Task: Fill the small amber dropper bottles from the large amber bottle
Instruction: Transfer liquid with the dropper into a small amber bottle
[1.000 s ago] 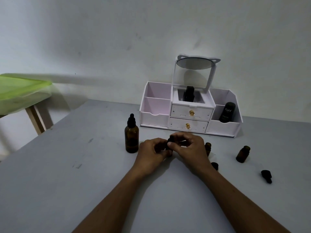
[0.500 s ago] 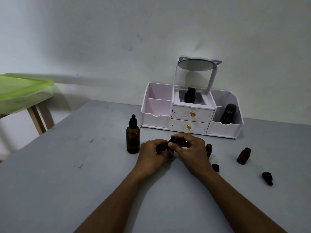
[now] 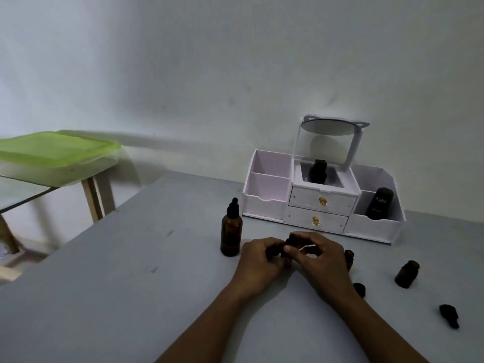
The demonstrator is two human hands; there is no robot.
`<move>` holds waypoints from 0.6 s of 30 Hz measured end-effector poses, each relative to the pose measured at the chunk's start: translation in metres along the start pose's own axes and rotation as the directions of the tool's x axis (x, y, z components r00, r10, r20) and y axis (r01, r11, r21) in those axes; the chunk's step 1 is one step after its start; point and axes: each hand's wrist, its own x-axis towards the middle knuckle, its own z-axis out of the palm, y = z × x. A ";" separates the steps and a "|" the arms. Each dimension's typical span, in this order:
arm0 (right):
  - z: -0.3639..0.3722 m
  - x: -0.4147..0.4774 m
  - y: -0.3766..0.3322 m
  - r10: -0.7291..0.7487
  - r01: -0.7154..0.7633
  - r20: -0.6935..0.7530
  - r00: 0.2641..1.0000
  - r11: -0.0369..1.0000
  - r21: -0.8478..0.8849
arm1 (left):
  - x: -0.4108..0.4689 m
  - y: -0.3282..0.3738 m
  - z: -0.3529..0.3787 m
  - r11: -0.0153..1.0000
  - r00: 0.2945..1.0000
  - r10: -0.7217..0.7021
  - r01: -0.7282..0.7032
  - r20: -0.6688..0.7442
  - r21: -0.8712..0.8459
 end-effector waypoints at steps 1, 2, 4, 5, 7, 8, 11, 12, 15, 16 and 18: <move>-0.001 0.000 -0.003 -0.001 0.001 -0.015 1.000 1.000 0.007 | -0.001 0.000 0.001 1.000 1.000 -0.004 0.004 -0.002 -0.001; -0.002 0.002 -0.006 -0.014 0.014 -0.040 0.999 1.000 0.006 | -0.003 0.000 0.000 1.000 1.000 -0.012 0.012 -0.019 -0.006; -0.006 0.007 -0.018 -0.083 0.081 -0.092 0.992 0.996 -0.021 | -0.010 0.002 -0.007 0.999 0.995 -0.041 0.039 -0.091 -0.025; -0.007 0.011 -0.026 -0.126 0.123 -0.107 0.986 0.992 -0.032 | -0.015 0.003 -0.013 0.999 0.988 -0.045 0.040 -0.149 -0.030; -0.006 0.019 -0.045 -0.186 0.184 -0.111 0.976 0.982 -0.033 | -0.028 0.005 -0.035 0.999 0.952 0.009 -0.021 -0.307 -0.037; -0.003 0.024 -0.054 -0.194 0.193 -0.097 0.976 0.981 -0.020 | -0.035 0.005 -0.047 0.997 0.917 0.051 -0.068 -0.396 -0.028; 0.015 0.040 -0.080 -0.171 0.171 0.016 0.985 0.985 0.008 | -0.043 -0.001 -0.081 0.991 0.817 0.130 -0.128 -0.562 0.043; 0.023 0.045 -0.086 -0.160 0.160 0.062 0.985 0.987 -0.004 | -0.041 -0.005 -0.088 0.993 0.806 0.117 -0.113 -0.580 0.044; 0.045 0.063 -0.099 -0.109 0.115 0.168 0.980 0.993 -0.031 | -0.032 -0.017 -0.098 0.998 0.823 0.053 -0.054 -0.566 0.015; 0.051 0.068 -0.101 -0.087 0.096 0.192 0.978 0.995 -0.037 | -0.029 -0.021 -0.098 0.999 0.837 0.039 -0.044 -0.545 0.003; 0.060 0.075 -0.103 -0.051 0.065 0.236 0.971 0.996 -0.053 | -0.023 -0.026 -0.095 0.999 0.867 0.006 -0.027 -0.498 -0.035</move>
